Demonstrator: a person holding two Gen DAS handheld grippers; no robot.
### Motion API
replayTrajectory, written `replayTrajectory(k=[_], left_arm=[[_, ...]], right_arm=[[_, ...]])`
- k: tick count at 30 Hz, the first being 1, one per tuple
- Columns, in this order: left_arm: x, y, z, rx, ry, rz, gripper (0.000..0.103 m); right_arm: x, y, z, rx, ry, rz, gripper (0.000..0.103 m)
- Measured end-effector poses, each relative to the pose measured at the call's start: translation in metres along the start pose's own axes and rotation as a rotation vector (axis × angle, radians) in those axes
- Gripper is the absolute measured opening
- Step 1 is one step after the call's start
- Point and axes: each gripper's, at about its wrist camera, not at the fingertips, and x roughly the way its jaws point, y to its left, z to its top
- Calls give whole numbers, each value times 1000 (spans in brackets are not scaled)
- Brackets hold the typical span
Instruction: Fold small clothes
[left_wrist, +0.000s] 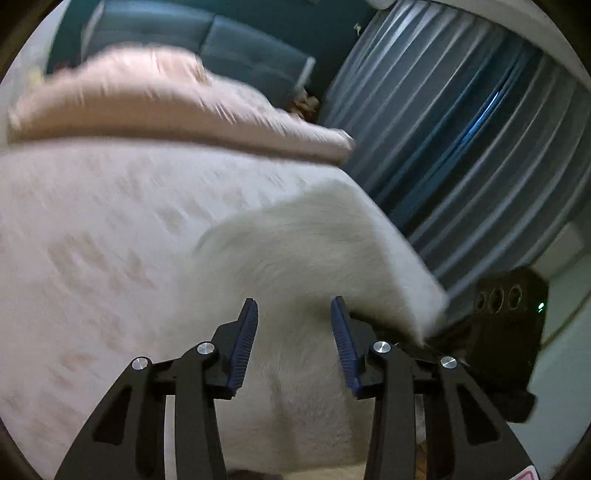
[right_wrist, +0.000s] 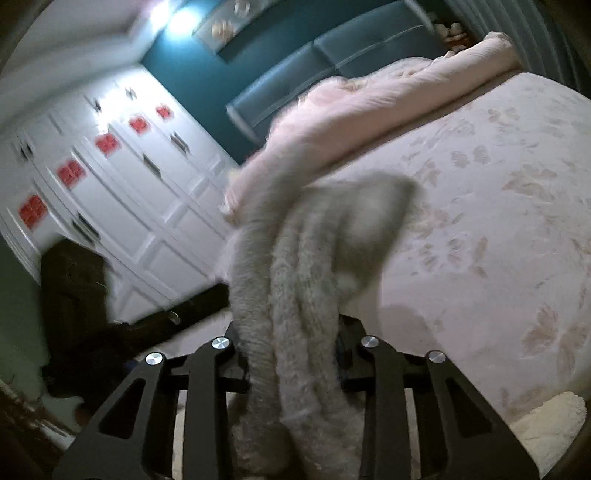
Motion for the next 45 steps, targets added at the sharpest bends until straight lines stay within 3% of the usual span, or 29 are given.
replayTrajectory(k=[2, 5, 8, 10, 13, 17, 22, 27, 28, 30, 31, 32, 34, 38, 40, 42, 45], left_arm=[[-11, 18, 5, -28, -29, 72, 44], [-20, 79, -9, -182, 26, 154, 52], [-10, 122, -41, -285, 111, 210, 54], [9, 143, -63, -340, 185, 191, 54], [59, 139, -89, -397, 284, 80, 57], [115, 111, -99, -399, 361, -10, 67], [164, 91, -95, -433, 376, -103, 81], [221, 99, -102, -554, 475, -180, 85], [226, 100, -106, -584, 484, -202, 86], [230, 97, -107, -592, 466, -223, 84], [226, 93, -104, -566, 446, -226, 76], [224, 91, -101, -544, 430, -232, 68], [208, 85, -90, -481, 397, -240, 63], [152, 92, -61, -436, 289, -234, 62], [110, 101, -38, -393, 200, -218, 62], [67, 111, -10, -334, 108, -176, 62], [28, 129, 21, -249, 24, -69, 67]], right_arm=[[29, 4, -3, -62, 63, -130, 29], [51, -34, -15, 33, 125, -222, 29], [33, -84, -24, 122, 110, -309, 29], [19, -126, -28, 215, 119, -330, 30], [12, -179, -40, 342, 116, -318, 31], [12, -225, -56, 472, 88, -199, 41], [22, -242, -59, 502, 108, -156, 73], [42, -261, -69, 622, 138, 5, 71], [42, -259, -69, 624, 141, 23, 57], [43, -253, -66, 614, 139, 68, 41], [40, -244, -61, 592, 135, 67, 37], [36, -233, -56, 559, 127, 73, 36], [29, -206, -44, 507, 106, 126, 35], [29, -140, -17, 379, 77, 190, 35], [33, -104, 1, 324, 52, 267, 35], [45, -67, 21, 273, 19, 350, 37], [79, -42, 42, 238, -2, 367, 48]])
